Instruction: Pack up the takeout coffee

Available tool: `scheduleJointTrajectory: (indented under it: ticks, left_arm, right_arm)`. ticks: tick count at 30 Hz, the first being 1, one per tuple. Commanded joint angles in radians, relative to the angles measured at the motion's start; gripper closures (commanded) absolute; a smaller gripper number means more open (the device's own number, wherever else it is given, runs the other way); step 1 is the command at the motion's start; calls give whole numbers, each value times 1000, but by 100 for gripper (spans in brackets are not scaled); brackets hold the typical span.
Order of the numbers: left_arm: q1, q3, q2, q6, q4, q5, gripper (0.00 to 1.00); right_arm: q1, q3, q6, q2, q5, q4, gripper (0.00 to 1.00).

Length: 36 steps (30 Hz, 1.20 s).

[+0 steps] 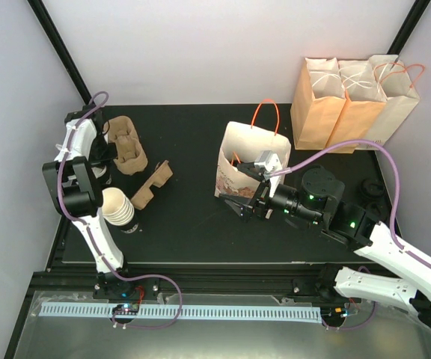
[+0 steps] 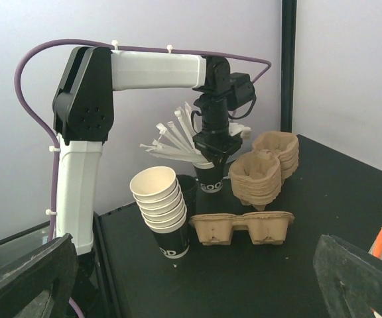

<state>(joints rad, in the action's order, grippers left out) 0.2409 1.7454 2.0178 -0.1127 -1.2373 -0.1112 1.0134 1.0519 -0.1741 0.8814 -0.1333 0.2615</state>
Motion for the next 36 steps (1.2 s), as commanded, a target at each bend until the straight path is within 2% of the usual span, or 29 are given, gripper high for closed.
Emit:
scheduleJointTrajectory:
  ticks: [1,11,17,24,36]
  left_arm:
    - [6,47,-31,-34,51,-6,98]
    - [5,-1,-22,-65,134,19,97]
    - [2,141,14,-61,76,56,97]
    - [5,318,125,-25,7,-22,97]
    - [15,405,334,1,8,-14,97]
  right_arm:
    - [1,-9,-4,-9,12,-19,0]
    - [1,-8,-5,-2,13,-24,0]
    - [0,-7,-7,9,15,-22,0]
    - [0,1,2,16,35,-9,0]
    - [1,9,-1,27,56,1,0]
